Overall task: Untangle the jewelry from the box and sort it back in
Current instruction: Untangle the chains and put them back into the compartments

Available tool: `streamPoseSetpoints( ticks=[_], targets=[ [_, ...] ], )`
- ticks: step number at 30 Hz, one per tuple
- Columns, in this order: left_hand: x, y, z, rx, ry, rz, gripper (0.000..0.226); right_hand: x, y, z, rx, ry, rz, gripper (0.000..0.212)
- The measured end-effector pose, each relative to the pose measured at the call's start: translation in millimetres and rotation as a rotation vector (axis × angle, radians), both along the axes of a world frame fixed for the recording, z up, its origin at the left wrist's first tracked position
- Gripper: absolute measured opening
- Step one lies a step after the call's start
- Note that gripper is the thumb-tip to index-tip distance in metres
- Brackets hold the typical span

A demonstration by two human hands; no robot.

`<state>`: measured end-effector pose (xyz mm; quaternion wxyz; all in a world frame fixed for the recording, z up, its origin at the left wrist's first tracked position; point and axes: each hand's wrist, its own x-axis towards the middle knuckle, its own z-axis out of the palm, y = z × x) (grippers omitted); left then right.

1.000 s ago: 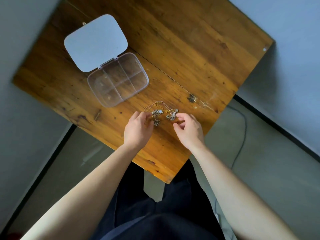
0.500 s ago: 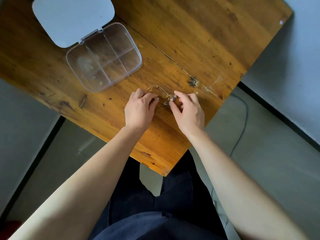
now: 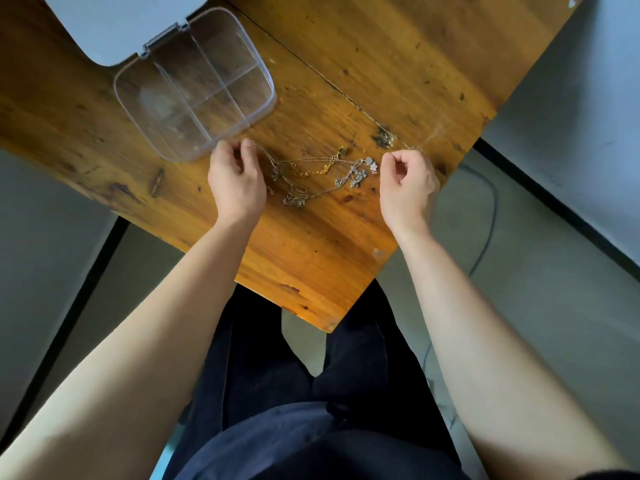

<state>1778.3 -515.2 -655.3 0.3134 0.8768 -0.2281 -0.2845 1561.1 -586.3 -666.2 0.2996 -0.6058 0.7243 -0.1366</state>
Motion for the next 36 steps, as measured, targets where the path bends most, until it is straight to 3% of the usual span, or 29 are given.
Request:
streamPoseSetpoints(
  ticks=[5,10,14,20,23,30,36],
  targets=[
    [-3,17,9,-0.009,-0.001,0.069,0.011,11,3,9,0.019,0.046,0.392,0.022],
    [-26,41,9,0.025,-0.041,-0.156,0.022,33,9,12,-0.045,0.05,0.681,0.028],
    [-44,51,5,0.146,-0.1,-0.412,0.04,38,9,11,-0.031,0.074,0.714,0.022],
    [-50,55,-1,0.142,-0.159,-0.467,0.014,41,11,16,0.051,0.186,0.778,0.02],
    [-46,60,0,0.1,-0.119,-0.444,0.011,43,5,24,0.11,0.062,0.716,0.021],
    [-21,60,15,-0.039,-0.08,-0.165,0.011,64,-26,65,-0.065,-0.443,0.211,0.011],
    [-1,47,33,-0.111,-0.02,-0.011,0.007,70,-43,84,-0.123,-0.454,0.148,0.021]
  ],
)
